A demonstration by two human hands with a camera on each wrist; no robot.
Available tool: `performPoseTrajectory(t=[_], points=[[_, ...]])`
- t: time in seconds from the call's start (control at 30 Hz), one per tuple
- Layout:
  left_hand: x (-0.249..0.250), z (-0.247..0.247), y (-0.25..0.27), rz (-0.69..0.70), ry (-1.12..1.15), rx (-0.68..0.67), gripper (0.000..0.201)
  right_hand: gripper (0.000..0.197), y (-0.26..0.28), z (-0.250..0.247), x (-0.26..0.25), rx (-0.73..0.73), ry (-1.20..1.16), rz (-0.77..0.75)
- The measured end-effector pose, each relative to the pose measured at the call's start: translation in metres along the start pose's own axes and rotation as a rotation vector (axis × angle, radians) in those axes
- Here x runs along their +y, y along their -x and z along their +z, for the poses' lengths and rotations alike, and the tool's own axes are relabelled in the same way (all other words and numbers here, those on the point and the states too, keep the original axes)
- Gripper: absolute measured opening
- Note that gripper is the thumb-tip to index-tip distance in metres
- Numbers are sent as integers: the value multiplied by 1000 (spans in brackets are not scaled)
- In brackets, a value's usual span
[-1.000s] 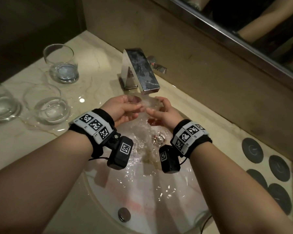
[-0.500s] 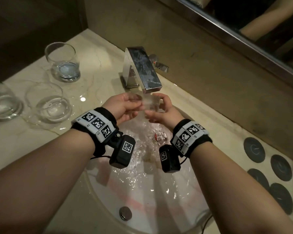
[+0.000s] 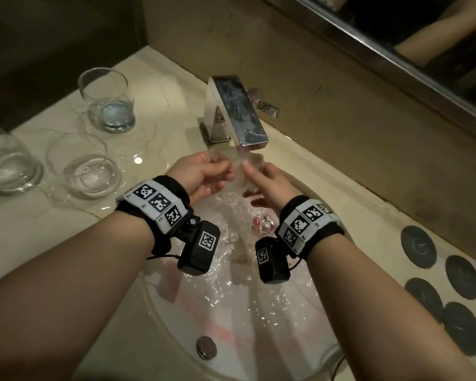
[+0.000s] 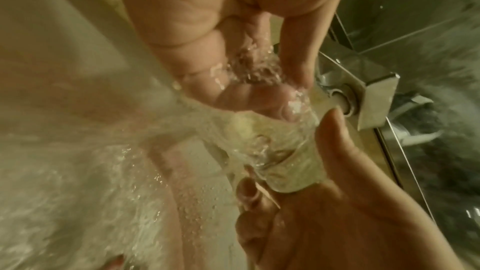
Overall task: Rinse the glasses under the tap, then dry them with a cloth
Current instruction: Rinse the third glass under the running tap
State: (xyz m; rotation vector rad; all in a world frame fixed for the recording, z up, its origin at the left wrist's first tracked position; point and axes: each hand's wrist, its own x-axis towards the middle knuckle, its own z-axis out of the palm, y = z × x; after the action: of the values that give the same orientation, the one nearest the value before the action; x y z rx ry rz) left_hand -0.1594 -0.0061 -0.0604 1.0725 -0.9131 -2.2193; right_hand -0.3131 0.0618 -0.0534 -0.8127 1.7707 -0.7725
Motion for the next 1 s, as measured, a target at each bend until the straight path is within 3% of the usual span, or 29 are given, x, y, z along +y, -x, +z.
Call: performPoseTrajectory(t=[0.17,0.23,0.3,0.37,0.47,0.67,0.8,0.87,0.97,1.0], points=[[-10,-5,3,-7,175,12,14,63,-1,6,-1,125,-23,-189],[-16,-8,0,-26,42,70,8,69,-2,6,-4,185,109,-259],[-24,-11,-4,-56,-192,130,27,75,-2,5,-7,226,286,-296],[-28,-11,-5,-72,-272,144,32,78,-2,5,-10,214,395,-316],[-31,-6,-3,-88,-191,143,32,85,-1,7,-12,171,477,-348],[-30,-5,-4,-109,-125,141,43,84,-5,9,-12,186,401,-387],[-28,-8,-6,-92,-195,158,50,76,-5,7,-11,192,429,-384],[-27,-11,-4,-78,-214,153,44,74,-8,7,-8,200,414,-368],[-25,-15,2,30,-206,114,22,72,-13,8,-1,201,224,-224],[-24,-16,4,57,-190,100,23,69,-13,8,0,189,110,-156]])
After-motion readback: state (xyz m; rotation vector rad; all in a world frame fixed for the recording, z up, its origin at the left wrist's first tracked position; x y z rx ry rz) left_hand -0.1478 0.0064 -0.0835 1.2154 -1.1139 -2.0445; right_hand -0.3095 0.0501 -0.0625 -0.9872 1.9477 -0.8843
